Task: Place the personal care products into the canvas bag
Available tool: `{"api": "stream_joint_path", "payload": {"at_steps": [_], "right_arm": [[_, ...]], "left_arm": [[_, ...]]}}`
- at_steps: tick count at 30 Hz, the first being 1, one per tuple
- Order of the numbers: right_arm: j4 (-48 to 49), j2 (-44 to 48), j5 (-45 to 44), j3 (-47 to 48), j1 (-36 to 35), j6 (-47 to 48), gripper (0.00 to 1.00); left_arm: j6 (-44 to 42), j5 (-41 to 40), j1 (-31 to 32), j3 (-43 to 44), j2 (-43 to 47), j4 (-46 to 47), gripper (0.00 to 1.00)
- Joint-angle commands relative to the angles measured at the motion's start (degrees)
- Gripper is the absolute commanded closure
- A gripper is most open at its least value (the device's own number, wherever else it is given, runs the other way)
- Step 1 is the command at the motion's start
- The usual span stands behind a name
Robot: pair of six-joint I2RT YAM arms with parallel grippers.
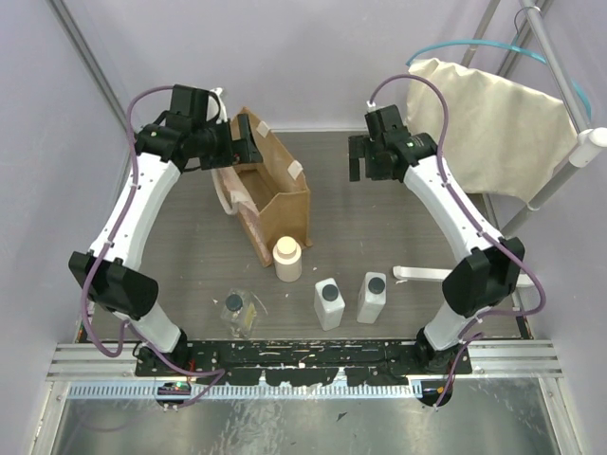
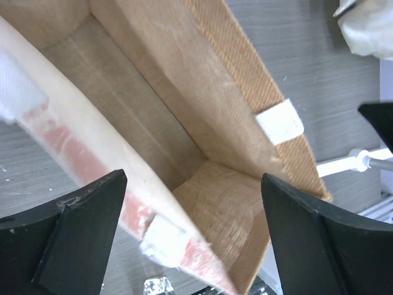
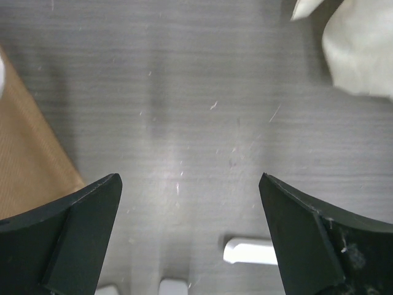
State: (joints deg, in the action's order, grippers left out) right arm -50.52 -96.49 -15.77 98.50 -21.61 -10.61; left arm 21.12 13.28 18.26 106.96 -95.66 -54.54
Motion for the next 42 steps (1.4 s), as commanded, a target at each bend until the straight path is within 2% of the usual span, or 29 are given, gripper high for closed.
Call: {"api": "stream_joint_path", "payload": {"at_steps": [1,7,13,24,28,32,36,41,42], "right_arm": [[-9.6,5.3,6.0,-3.4,-0.7,-7.6,0.0],[-14.2,14.1,9.3,-15.3,-2.4,-12.6,0.0],[-16.6,21.7,13.2,-26.3,-6.4,-20.1,0.0],[-18.8,28.8,15.8,-36.0,-19.6,-37.3,0.0],[-19.6,29.9,14.9,-37.7,-22.0,-40.5,0.03],[-19.6,29.4,13.7,-38.7,-23.1,-40.7,0.15],[-19.0,29.2,12.6,-39.7,-23.3,-39.8,0.35],[-20.4,28.1,10.7,-38.2,-23.4,-38.2,0.74],[-20.9,27.9,9.7,-37.0,-23.4,-37.5,0.79]], "left_arm": [[0.5,-6.7,-0.8,1.2,1.3,2.2,0.02],[2.8,-12.2,-5.9,1.6,-1.1,5.7,0.02],[2.9,-11.5,-7.8,2.5,-2.2,10.7,0.02],[3.8,-9.0,-7.8,0.6,-3.3,13.5,0.02],[4.4,-7.7,-7.8,0.3,-3.8,14.1,0.02],[4.4,-7.6,-7.8,-0.3,-3.5,14.4,0.02],[4.4,-7.6,-7.8,-1.4,-3.0,14.5,0.02],[4.3,-7.7,-7.8,-2.2,-2.3,14.7,0.02],[4.3,-7.7,-7.8,-2.4,-2.2,14.7,0.02]]}}
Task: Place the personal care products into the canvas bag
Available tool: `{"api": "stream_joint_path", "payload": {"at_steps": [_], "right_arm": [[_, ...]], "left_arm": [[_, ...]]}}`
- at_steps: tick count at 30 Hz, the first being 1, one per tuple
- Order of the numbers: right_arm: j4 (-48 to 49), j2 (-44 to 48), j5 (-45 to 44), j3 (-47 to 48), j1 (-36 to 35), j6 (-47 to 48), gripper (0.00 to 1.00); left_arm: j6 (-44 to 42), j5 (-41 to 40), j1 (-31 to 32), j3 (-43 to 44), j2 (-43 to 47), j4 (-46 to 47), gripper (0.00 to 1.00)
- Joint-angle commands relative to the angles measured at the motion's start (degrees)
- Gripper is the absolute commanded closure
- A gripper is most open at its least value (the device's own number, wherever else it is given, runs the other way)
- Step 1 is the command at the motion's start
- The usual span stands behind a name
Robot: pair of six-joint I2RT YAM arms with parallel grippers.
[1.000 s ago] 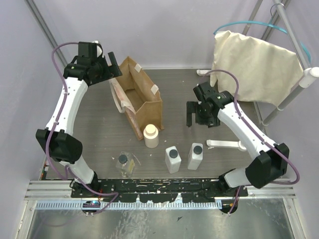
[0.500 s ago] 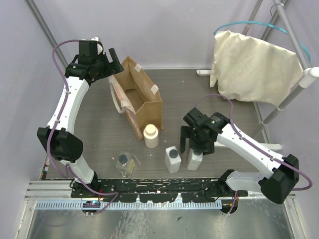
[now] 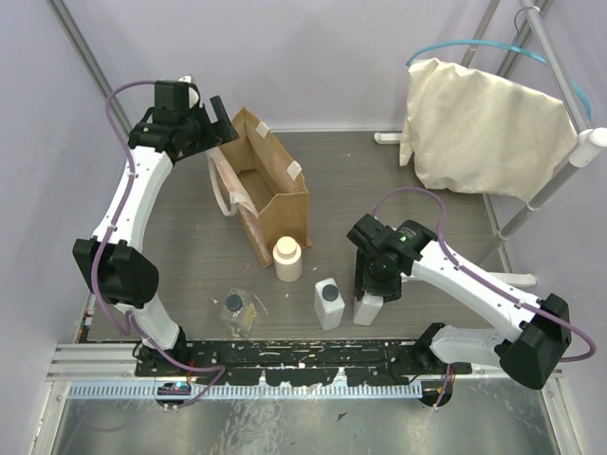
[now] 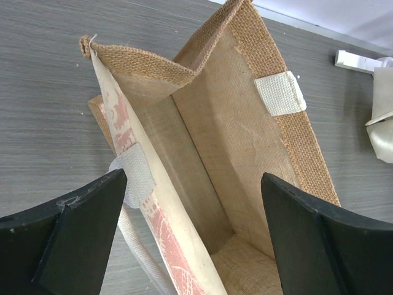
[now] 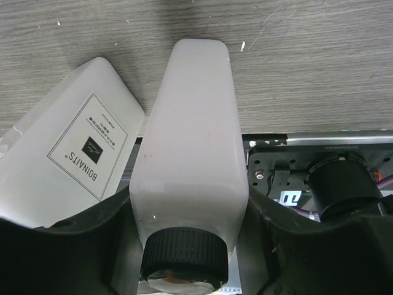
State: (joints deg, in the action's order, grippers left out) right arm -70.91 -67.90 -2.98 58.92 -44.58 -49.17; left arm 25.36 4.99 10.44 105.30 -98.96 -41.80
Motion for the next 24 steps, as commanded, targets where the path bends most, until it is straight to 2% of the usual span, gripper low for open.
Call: {"api": "stream_joint_path", "payload": {"at_steps": [1,3,6,8,11,16,24], "right_arm": [[-1.2,-1.2,-4.3,4.3,-0.4,1.8,0.83],[-2.8,-2.6,-7.9,10.1,-0.4,3.4,0.89],[-7.6,-7.5,-18.2,21.9,-0.4,8.7,0.99],[-12.4,-12.3,-25.6,31.5,-0.3,13.0,0.99],[-12.4,-15.8,-31.0,43.1,2.3,17.9,0.99],[-1.2,-20.1,-27.1,55.3,11.1,28.0,0.99],[21.4,-25.6,-14.0,64.5,11.4,45.6,0.99]], "left_arm": [[0.0,0.5,0.0,-0.7,1.2,1.9,0.02],[-0.1,0.2,0.0,-0.8,1.4,1.7,0.02],[-0.2,0.4,-0.3,-0.8,1.8,1.3,0.02],[-0.1,0.8,-0.8,-0.6,1.8,0.6,0.02],[-0.1,-0.3,-1.7,-0.7,2.3,-0.6,0.02],[-0.4,-1.2,-3.6,-3.3,4.8,-0.5,0.02],[-0.6,-1.2,-4.9,-6.5,6.9,-0.7,0.02]]}}
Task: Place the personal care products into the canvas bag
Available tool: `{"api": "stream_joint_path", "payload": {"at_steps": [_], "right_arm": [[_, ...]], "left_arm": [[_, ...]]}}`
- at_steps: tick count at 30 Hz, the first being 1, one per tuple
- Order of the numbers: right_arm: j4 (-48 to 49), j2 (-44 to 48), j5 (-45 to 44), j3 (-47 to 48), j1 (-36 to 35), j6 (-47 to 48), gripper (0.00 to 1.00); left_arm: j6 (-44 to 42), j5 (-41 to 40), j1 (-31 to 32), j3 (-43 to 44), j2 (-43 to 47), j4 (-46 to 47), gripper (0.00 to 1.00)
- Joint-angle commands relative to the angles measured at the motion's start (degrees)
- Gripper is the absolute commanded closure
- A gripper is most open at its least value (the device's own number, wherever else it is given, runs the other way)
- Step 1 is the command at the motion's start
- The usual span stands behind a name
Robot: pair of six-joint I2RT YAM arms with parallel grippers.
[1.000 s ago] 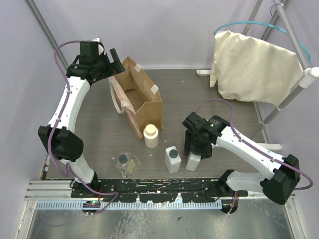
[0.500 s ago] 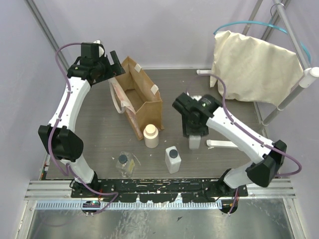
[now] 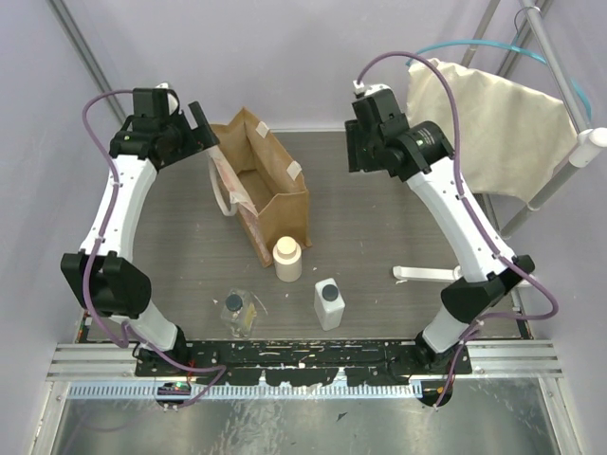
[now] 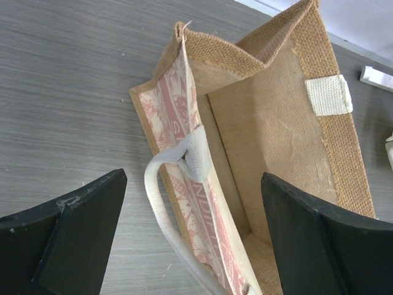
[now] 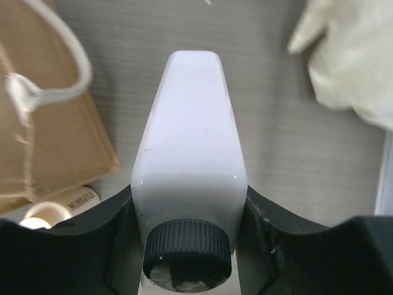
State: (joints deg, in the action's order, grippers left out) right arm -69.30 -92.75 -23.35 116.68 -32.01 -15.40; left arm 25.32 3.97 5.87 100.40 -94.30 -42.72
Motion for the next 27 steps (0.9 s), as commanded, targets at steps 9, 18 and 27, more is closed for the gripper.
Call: {"api": "stream_joint_path", "payload": {"at_steps": [9,18,27], "right_arm": [[29.1,-11.3,21.8,27.8,-1.2,18.0,0.99],[33.6,-14.1,34.5,24.8,-1.3,15.6,0.99],[30.6,-17.4,39.2,18.6,-3.0,14.0,0.99]], "left_arm": [[-0.4,0.0,-0.4,-4.6,3.5,0.8,0.02],[-0.2,-0.8,-0.5,-7.2,4.3,1.6,0.02],[-0.6,-1.1,-0.6,-10.6,5.5,1.2,0.02]]}}
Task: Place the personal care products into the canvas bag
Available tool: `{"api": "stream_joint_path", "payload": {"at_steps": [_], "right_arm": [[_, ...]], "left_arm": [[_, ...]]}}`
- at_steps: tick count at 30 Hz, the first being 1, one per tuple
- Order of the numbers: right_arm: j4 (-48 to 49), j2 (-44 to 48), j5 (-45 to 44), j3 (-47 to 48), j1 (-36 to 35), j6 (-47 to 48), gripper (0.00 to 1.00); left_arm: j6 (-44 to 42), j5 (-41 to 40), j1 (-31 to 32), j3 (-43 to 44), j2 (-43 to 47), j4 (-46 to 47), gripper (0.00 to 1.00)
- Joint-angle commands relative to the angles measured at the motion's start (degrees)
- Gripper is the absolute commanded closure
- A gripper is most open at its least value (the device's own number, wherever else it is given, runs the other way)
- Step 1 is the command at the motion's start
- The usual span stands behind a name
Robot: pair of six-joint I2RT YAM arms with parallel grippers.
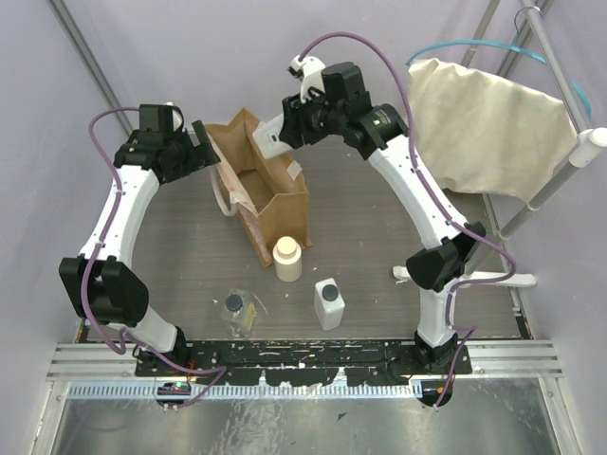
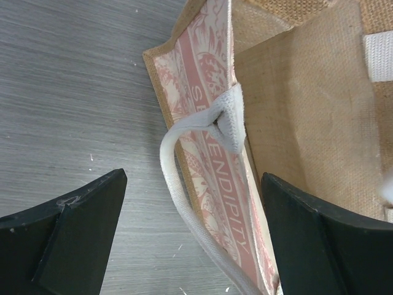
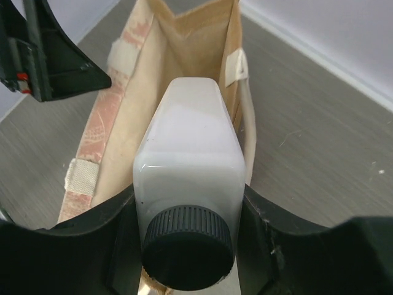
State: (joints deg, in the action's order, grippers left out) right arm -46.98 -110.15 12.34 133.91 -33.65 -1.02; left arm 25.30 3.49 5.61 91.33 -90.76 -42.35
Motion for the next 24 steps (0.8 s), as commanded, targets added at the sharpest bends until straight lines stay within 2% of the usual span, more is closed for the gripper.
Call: {"api": "stream_joint_path", "payload": {"at_steps": [1,12,16,24], "right_arm": [[7.8,-0.4,3.1,1.5,-1.7,-0.2,0.99],[2.0,-7.0,-0.7,5.6,-5.2,2.4,0.99],[-0.5,-8.4,-5.9,5.3,-6.3,3.9,0.99],[-6.7,-11.9,-8.6,6.1,-6.4,4.3,0.99]], "left_arm": [[-0.7,-0.7,-0.4,-1.7,2.0,0.9,0.02],[-1.7,0.1,-0.3,-2.0,2.2,1.0,0.02],[-1.5,0.1,-0.4,-2.5,2.8,1.1,0.02],[-0.7,1.7,-0.3,-3.8,3.5,1.6,0.02]]}}
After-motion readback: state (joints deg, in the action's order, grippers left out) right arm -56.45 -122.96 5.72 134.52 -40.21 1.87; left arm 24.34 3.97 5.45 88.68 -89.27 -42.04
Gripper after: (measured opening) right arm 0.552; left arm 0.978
